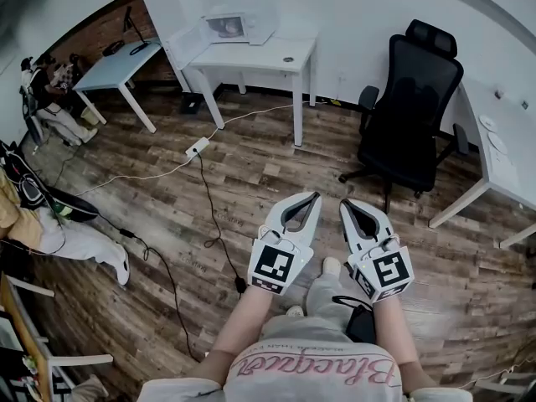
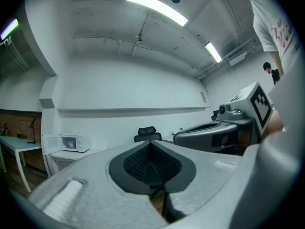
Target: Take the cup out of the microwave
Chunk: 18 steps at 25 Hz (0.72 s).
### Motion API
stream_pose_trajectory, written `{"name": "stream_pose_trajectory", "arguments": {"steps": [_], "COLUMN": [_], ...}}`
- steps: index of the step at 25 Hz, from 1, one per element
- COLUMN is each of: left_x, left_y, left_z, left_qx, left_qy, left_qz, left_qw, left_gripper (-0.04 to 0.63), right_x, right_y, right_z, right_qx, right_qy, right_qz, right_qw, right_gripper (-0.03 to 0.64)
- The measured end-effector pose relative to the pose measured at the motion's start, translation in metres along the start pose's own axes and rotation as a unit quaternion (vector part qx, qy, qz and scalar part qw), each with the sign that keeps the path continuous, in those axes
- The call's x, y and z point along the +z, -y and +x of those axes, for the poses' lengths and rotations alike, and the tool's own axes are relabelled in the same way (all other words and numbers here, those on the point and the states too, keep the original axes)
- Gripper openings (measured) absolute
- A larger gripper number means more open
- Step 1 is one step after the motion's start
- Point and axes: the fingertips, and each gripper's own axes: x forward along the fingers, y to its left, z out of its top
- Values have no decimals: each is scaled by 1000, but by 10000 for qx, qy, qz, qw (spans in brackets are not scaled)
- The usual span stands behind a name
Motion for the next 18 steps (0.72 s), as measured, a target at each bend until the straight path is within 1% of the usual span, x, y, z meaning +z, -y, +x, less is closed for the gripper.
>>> {"name": "stream_pose_trajectory", "arguments": {"steps": [6,12,18], "left_x": [0,-4,-4], "left_y": [-24,-50,-76], "left_z": [27,63,96], "left_qx": [183,421,589], "left_qy": [57,120,105], "left_qz": [-34,-70,-72], "left_qw": [9998,9990,9982], "left_gripper": [5,5,5], "right_x": [-2,-9,-10], "right_y": [25,57,87], "right_z": [28,64,96], "right_qx": [77,343,498], "right_qy": [19,-39,-33], "right_qz": [131,70,120], "right_qw": [9999,9994,9987], "right_gripper": [11,11,11]}}
